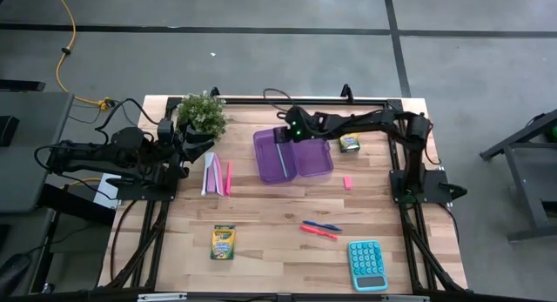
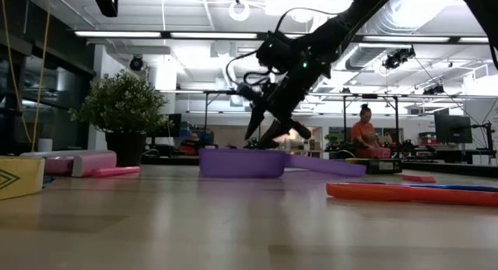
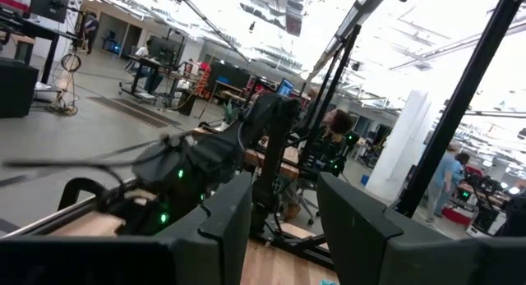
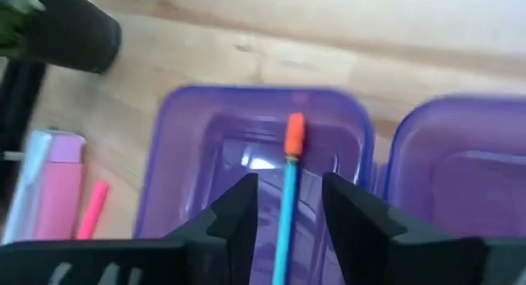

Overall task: Pick & place school supplies into a supply box
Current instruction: Put the pink pen into the purple supply box

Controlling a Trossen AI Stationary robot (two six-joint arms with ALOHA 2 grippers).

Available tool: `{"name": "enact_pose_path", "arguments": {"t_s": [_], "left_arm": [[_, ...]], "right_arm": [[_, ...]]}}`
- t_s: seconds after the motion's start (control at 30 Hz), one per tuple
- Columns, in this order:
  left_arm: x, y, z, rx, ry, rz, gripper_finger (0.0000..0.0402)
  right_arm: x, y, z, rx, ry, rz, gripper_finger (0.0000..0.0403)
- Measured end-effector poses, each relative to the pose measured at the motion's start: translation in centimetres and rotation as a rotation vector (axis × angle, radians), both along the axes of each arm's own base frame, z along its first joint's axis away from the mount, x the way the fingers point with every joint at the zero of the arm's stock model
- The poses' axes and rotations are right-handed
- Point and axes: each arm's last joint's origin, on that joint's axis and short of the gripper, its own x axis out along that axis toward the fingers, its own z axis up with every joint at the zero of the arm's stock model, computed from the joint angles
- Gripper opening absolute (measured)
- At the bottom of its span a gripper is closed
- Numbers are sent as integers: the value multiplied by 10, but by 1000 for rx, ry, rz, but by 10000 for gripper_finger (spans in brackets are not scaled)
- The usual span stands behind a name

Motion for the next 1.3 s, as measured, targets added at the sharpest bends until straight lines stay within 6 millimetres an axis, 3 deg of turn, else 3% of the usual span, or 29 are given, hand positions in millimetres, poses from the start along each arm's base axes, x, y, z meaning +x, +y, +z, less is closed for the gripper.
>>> {"name": "enact_pose_path", "arguments": {"t_s": [0.2,0.33,0.4,0.5,0.63,0.73,0.83,1.0,1.3], "left_arm": [[0,0,0,0,1,0,131],[0,0,0,4,4,1,131],[0,0,0,12,6,2,131],[0,0,0,18,8,-4,131],[0,0,-1,36,17,-5,131],[0,0,-1,69,29,1,131],[0,0,-1,75,31,3,131],[0,0,-1,75,31,3,131],[0,0,-1,74,31,8,131]], "right_arm": [[-19,2,51,-166,-16,141,130],[-46,28,91,-323,33,335,130],[-65,45,102,-383,17,400,130],[-100,72,104,-409,-70,421,130],[-143,104,112,-471,-378,412,130],[-169,119,116,-548,-583,408,130],[-189,126,116,-669,-660,414,130],[-204,132,119,-794,-670,472,130],[-209,133,122,-857,-673,491,130]]}}
